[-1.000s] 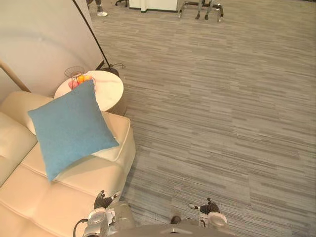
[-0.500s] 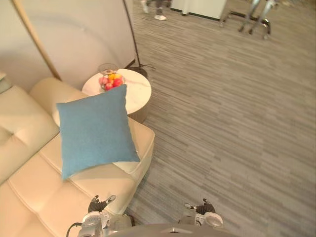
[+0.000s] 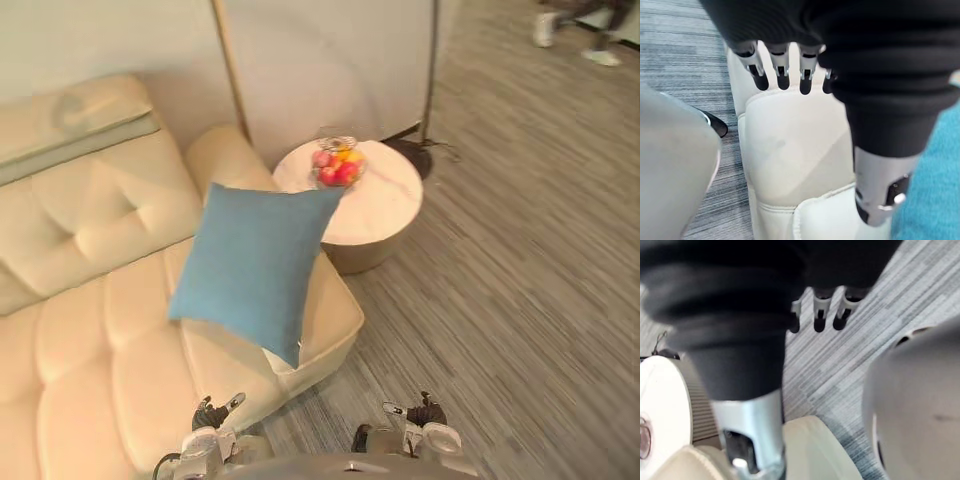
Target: Pick up cushions and gather them together orderly.
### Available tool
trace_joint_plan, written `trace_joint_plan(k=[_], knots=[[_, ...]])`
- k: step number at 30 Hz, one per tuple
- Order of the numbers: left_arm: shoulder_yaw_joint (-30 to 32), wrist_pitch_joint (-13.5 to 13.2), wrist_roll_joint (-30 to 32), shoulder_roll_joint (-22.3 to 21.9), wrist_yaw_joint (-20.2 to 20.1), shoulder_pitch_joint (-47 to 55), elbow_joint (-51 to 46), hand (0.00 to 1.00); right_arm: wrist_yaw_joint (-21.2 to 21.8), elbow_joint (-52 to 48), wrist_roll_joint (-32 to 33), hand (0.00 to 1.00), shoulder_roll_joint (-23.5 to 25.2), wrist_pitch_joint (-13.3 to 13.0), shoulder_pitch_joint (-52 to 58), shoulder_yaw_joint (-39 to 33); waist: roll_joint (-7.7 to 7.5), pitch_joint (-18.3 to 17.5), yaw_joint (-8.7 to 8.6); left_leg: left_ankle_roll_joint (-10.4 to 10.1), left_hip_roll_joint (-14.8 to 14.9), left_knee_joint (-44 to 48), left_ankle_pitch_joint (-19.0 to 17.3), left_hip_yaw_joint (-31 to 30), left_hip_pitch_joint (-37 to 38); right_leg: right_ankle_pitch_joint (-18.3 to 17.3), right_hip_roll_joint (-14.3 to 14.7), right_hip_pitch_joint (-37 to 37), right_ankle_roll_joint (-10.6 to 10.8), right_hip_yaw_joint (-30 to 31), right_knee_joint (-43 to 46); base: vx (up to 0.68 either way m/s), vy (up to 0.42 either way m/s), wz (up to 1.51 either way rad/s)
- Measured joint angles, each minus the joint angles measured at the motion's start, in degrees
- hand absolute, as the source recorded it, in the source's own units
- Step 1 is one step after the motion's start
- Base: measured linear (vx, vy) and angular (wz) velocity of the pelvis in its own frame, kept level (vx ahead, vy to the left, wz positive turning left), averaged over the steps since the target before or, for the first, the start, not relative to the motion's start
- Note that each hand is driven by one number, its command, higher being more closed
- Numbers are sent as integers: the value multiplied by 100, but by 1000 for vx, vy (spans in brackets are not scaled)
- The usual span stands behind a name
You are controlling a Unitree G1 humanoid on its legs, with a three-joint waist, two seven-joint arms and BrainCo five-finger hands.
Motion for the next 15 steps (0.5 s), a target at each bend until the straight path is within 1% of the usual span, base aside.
trace_joint_plan(k=[1,3,4,6,7,8,10,11,13,15], knots=[[-2,0,-3,12,-1,7,-60,0,0,2,6,0,43,0,14,-21,-15,7,-27,-14,45,160,22,218,-142,2,10,202,-4,-128,-140,163,-6,108],[-16,-3,-4,28,0,16,-146,0,0,2,34,0,106,2,31,-90,-48,12,14,-31,135,448,37,768,-289,3,18,455,-4,-299,-316,161,10,113],[-73,-2,-4,58,-1,60,-167,0,2,1,49,0,142,-3,-6,-101,-110,-8,62,-31,239,630,38,1402,-418,4,18,630,-3,-382,-470,148,22,94],[-123,-3,-5,149,-3,94,-154,0,2,2,51,0,175,-20,-67,-102,-213,-61,77,17,263,483,78,1877,-432,22,9,733,18,-446,-682,98,32,57],[-211,-3,-4,208,-6,65,-105,0,2,11,51,0,228,-46,-74,-98,-273,-105,144,18,212,252,152,1994,-391,70,8,725,40,-440,-818,82,42,21],[-289,-4,-2,253,-7,45,-58,0,3,33,52,0,254,-46,-74,-96,-307,-127,153,40,172,142,233,1997,-386,140,9,727,52,-432,-921,74,40,6],[-417,-3,2,322,-11,-10,67,0,1,177,51,0,256,-44,-75,-94,-320,-134,142,96,77,-210,521,2013,-253,450,21,799,36,-372,-1192,45,42,-1],[-429,-3,4,323,-9,-8,90,0,0,244,51,0,246,-34,-63,-98,-320,-134,136,104,56,-330,599,2035,-156,527,26,866,29,-317,-1270,44,56,-7],[-517,-5,17,348,-20,3,162,0,-4,252,46,0,242,-28,6,-96,-320,-139,114,102,13,-542,669,2155,121,612,21,1024,45,-159,-1372,29,51,-14],[-523,-4,75,378,-54,2,182,0,-3,256,46,0,250,-36,-13,-87,-353,-169,91,102,-2,-606,669,2180,170,615,21,1034,48,-98,-1426,-18,20,-17]])
